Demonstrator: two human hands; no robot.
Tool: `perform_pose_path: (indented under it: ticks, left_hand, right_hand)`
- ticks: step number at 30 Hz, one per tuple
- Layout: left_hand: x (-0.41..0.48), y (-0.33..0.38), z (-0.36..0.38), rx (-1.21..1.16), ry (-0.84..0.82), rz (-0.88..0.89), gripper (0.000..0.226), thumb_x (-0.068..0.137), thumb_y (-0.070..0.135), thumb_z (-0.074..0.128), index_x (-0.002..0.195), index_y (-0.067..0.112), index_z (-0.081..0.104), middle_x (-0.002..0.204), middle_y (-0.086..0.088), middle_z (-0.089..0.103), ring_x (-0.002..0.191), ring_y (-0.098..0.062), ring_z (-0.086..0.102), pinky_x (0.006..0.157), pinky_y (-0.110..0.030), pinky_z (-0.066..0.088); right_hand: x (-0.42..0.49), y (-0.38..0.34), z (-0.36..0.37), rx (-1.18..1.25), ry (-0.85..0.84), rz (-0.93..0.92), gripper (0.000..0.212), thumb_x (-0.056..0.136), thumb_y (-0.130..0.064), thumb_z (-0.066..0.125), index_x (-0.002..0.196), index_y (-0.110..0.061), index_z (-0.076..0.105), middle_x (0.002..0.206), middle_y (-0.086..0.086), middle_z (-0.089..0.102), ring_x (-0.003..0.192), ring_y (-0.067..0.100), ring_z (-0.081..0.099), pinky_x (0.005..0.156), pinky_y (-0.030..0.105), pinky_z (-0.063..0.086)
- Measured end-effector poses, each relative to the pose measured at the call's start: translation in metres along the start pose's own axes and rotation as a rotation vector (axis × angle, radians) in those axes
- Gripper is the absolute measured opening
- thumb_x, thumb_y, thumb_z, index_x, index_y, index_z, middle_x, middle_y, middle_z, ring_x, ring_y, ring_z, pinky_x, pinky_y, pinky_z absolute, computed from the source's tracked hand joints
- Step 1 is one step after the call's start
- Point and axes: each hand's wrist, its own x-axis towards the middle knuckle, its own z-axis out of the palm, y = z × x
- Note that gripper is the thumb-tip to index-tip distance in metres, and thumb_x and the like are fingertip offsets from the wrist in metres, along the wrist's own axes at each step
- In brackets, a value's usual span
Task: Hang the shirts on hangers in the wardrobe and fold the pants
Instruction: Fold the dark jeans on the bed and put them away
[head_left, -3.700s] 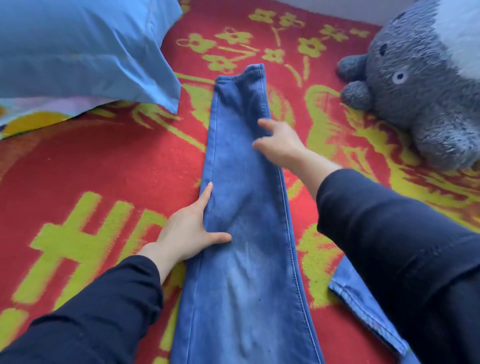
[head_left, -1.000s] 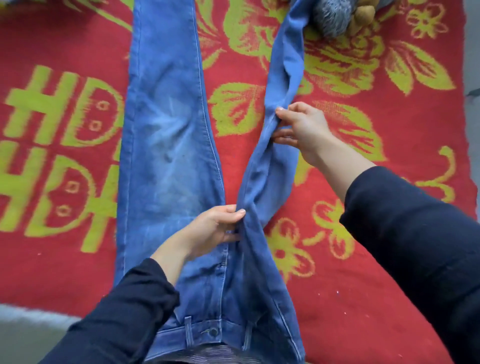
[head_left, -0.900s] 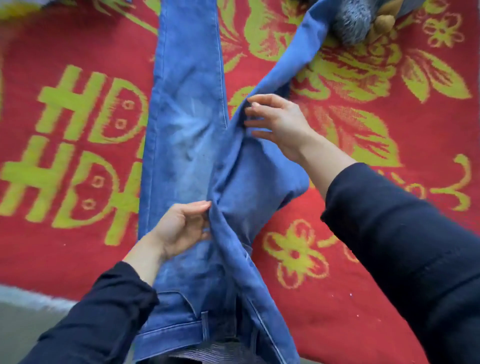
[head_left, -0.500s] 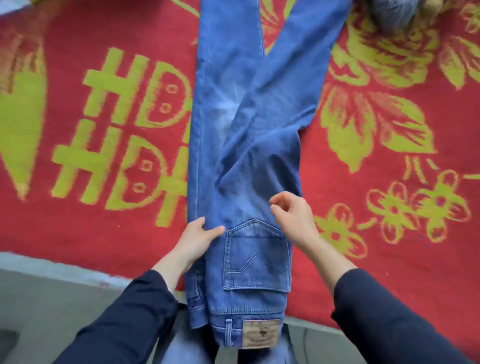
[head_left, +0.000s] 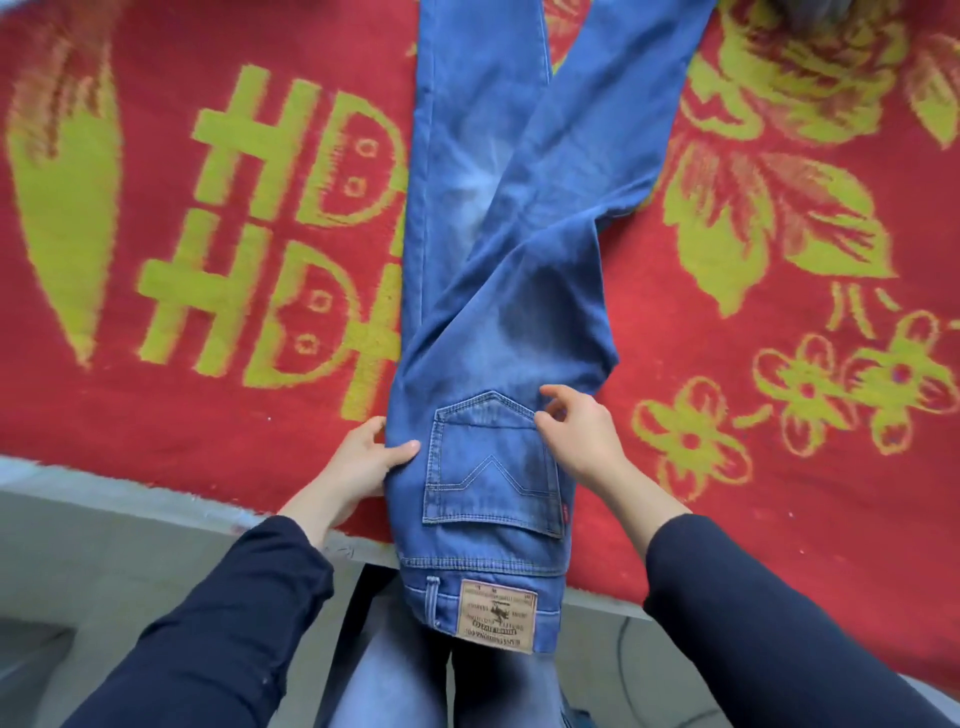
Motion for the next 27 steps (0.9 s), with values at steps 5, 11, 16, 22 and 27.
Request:
perform_pose_path:
  ticks: [5, 11, 16, 22, 27]
  left_hand:
    - [0.002, -0.009, -0.007, 0.25, 0.061, 0.011, 0.021, 0.089, 0.006, 0.064, 0.107, -0.001, 0.055, 0.089, -0.017, 0.069, 0.082, -0.028, 0.067, 0.081, -0.041, 0.053]
    - [0.034, 0.05, 0.01, 0.272, 0.236, 0.21, 0.026, 0.083, 0.02, 0.07, 0.104, 0.016, 0.055, 0.087, 0.0, 0.067, 0.073, -0.017, 0.064, 0.067, -0.025, 0.051]
    - [0.076, 0.127, 0.024, 0.361, 0.227, 0.322, 0.035, 0.089, 0.027, 0.063, 0.121, 0.017, 0.054, 0.091, 0.002, 0.065, 0.079, -0.02, 0.061, 0.061, -0.026, 0.041]
    - [0.118, 0.175, 0.035, 0.446, 0.169, 0.383, 0.023, 0.088, 0.03, 0.063, 0.109, 0.019, 0.067, 0.094, 0.003, 0.067, 0.083, -0.016, 0.061, 0.067, -0.025, 0.042]
    - [0.135, 0.182, 0.039, 0.33, 0.185, 0.4, 0.014, 0.088, 0.025, 0.065, 0.093, 0.016, 0.074, 0.092, -0.003, 0.073, 0.095, -0.023, 0.066, 0.084, -0.033, 0.051]
  right_hand:
    - [0.003, -0.012, -0.005, -0.078, -0.1, 0.0, 0.049, 0.085, -0.022, 0.056, 0.134, -0.02, 0.055, 0.121, 0.003, 0.065, 0.113, 0.021, 0.058, 0.091, 0.027, 0.041]
    - [0.042, -0.061, -0.057, 0.111, 0.223, -0.133, 0.024, 0.082, -0.013, 0.056, 0.102, -0.017, 0.07, 0.085, -0.005, 0.065, 0.08, 0.013, 0.058, 0.069, 0.019, 0.036]
    - [0.117, -0.112, -0.096, 0.036, 0.303, -0.19, 0.028, 0.086, -0.011, 0.052, 0.11, -0.012, 0.067, 0.106, 0.003, 0.069, 0.099, 0.019, 0.062, 0.077, 0.017, 0.035]
    - [0.217, -0.148, -0.09, -0.095, 0.209, -0.102, 0.041, 0.092, -0.021, 0.048, 0.13, -0.006, 0.052, 0.132, 0.01, 0.056, 0.12, 0.026, 0.051, 0.086, 0.027, 0.037]
    - [0.265, -0.171, -0.078, -0.146, 0.312, 0.031, 0.045, 0.088, -0.039, 0.057, 0.116, -0.005, 0.05, 0.121, 0.014, 0.057, 0.11, 0.033, 0.055, 0.072, 0.033, 0.037]
